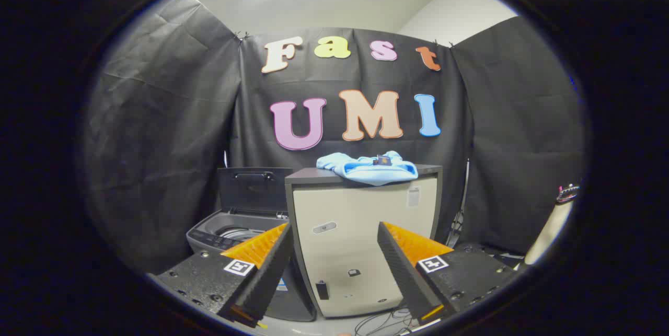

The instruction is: Put the clothes into the washing machine and then close the washing machine lid.

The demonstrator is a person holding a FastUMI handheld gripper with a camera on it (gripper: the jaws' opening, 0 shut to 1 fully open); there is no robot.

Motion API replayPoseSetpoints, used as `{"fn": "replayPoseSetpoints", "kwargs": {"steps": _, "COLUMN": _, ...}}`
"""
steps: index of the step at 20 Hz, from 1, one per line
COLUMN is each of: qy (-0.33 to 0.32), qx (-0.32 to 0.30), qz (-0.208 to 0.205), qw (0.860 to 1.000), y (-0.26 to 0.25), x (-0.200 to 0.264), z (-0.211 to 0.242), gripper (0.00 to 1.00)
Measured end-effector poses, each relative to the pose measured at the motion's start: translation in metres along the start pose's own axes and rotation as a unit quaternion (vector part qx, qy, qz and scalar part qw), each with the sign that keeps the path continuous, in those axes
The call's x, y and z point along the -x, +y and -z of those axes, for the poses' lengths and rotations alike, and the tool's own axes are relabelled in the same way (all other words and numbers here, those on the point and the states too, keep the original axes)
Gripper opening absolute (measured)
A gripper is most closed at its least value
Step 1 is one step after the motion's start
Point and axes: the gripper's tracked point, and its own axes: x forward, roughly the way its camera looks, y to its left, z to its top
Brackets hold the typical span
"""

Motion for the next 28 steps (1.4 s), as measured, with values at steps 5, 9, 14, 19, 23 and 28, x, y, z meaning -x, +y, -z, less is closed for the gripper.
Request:
{"fn": "replayPoseSetpoints", "kwargs": {"steps": 5, "qy": 0.001, "qx": -0.003, "qz": 0.002, "qw": 1.000, "y": 0.000, "x": -0.003, "z": 0.004, "gripper": 0.98}}
{"fn": "replayPoseSetpoints", "kwargs": {"steps": 9, "qy": 0.006, "qx": 0.000, "qz": 0.003, "qw": 1.000, "y": 0.000, "x": -0.008, "z": 0.008, "gripper": 0.98}}
{"fn": "replayPoseSetpoints", "kwargs": {"steps": 14, "qy": 0.012, "qx": -0.002, "qz": 0.003, "qw": 1.000, "y": 0.003, "x": -0.016, "z": 0.011, "gripper": 0.98}}
{"fn": "replayPoseSetpoints", "kwargs": {"steps": 19, "qy": 0.018, "qx": -0.017, "qz": 0.000, "qw": 1.000, "y": 0.006, "x": -0.030, "z": 0.006, "gripper": 0.98}}
{"fn": "replayPoseSetpoints", "kwargs": {"steps": 23, "qy": 0.029, "qx": -0.035, "qz": -0.014, "qw": 0.999, "y": 0.008, "x": -0.048, "z": -0.008, "gripper": 0.98}}
{"fn": "replayPoseSetpoints", "kwargs": {"steps": 28, "qy": 0.014, "qx": -0.013, "qz": 0.012, "qw": 1.000, "y": -0.016, "x": -0.084, "z": -0.056, "gripper": 0.98}}
